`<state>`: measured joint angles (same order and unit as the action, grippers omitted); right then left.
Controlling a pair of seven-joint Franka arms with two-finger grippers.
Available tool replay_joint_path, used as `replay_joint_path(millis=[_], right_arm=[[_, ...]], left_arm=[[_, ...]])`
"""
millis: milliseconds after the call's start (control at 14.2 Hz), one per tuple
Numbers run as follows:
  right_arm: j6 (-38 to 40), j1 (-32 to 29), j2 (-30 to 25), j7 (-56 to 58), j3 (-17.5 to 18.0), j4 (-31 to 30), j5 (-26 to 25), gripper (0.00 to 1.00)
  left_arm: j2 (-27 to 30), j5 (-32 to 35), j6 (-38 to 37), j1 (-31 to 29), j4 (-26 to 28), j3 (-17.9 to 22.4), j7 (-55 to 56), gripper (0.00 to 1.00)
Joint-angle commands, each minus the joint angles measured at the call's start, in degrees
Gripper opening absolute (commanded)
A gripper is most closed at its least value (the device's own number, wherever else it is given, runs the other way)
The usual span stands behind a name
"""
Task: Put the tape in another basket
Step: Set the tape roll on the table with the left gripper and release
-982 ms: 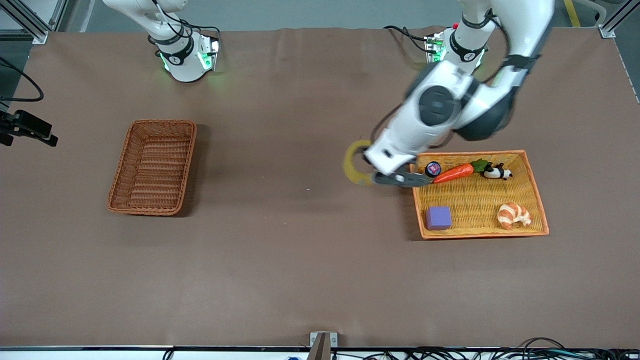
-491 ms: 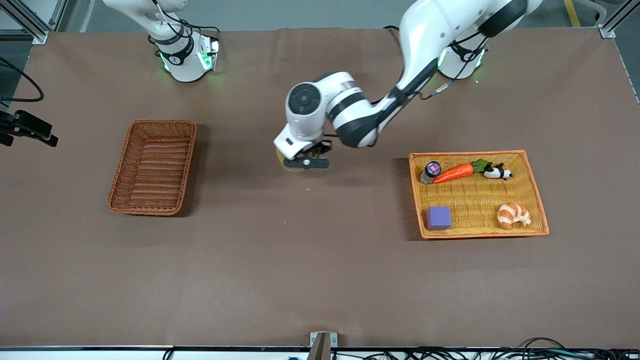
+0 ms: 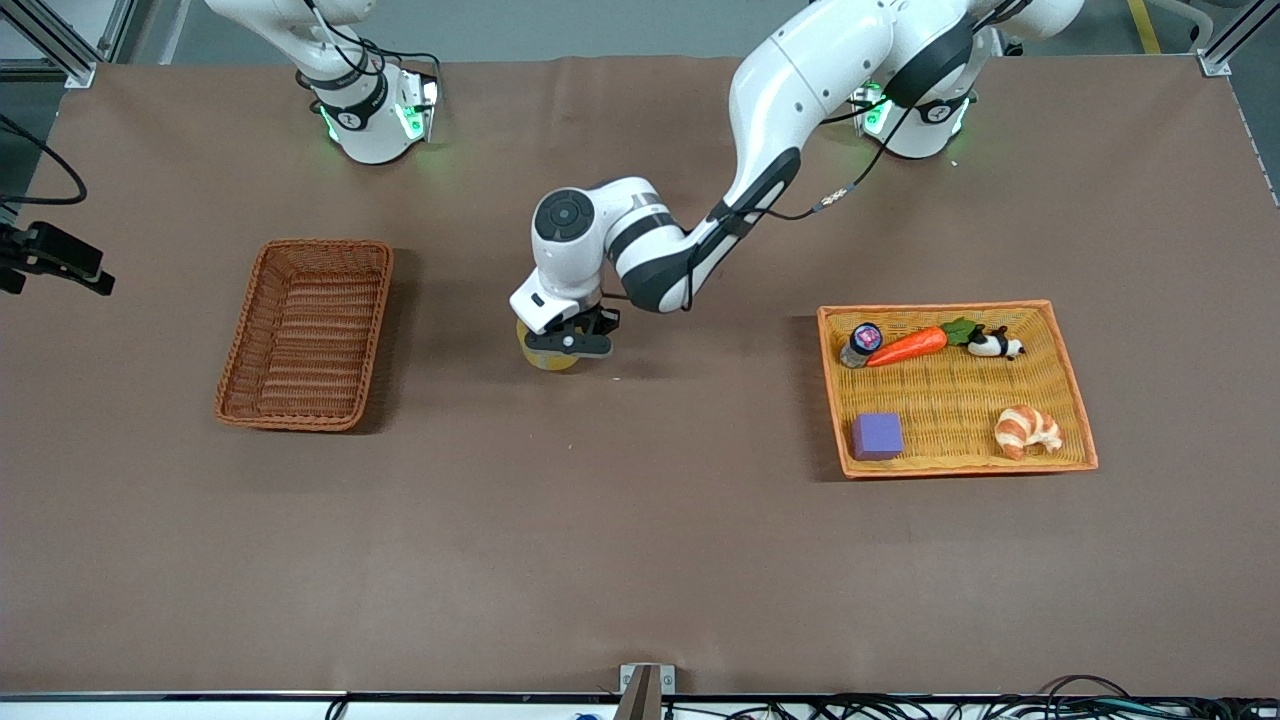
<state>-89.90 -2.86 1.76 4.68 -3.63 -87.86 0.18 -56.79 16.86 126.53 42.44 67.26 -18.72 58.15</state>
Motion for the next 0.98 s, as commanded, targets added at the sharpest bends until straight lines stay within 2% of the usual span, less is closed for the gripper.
replay_joint_path(millis=[0,140,211,281,351,491,632,912], right_arm=[[-0.62,0.05,-0.62,-0.82,0.20,-0.82,0.78,1.00],[-1.23,0.14,-0.01,-0.55,0.29,-0.56,1.05,1.00],[-1.50,0.14,0.26,-0.64,0.29,-0.56,1.05,1.00],[-2.20,0.40,0.35,-0.73,0.38,-0.56,1.05,1.00],[-2.55,1.27,0.87,-0.90,0.90,-0.64,1.05,1.00],[-4.21,3.90,1.93,-0.90,1.96,-0.90,1.31,1.00],[-7.20,8.38,4.55,-1.86,2.40,-1.35,1.49,1.00],[-13.26,16.90,9.13,-8.27,2.40,-3.44,1.58,1.00]], left_arm=[[-2.18,0.28,1.78,0.09,-1.88,0.09,-0.40,0.38],[-0.35,-0.60,1.44,-0.86,-1.52,0.00,-0.23,0.73],[1.40,-1.91,1.18,-2.09,-1.43,-0.08,0.04,0.76],[3.94,-2.88,0.13,-2.97,-0.48,-0.08,0.12,0.86],[7.19,-2.97,-4.06,-4.11,0.40,0.00,0.13,1.00],[12.21,-2.80,-10.84,-7.79,0.50,-0.08,-1.01,1.00],[16.78,-2.98,-13.23,-10.88,1.90,-0.17,-1.80,1.00],[29.68,-3.24,-13.86,-18.26,12.60,-0.08,-10.14,1.00]])
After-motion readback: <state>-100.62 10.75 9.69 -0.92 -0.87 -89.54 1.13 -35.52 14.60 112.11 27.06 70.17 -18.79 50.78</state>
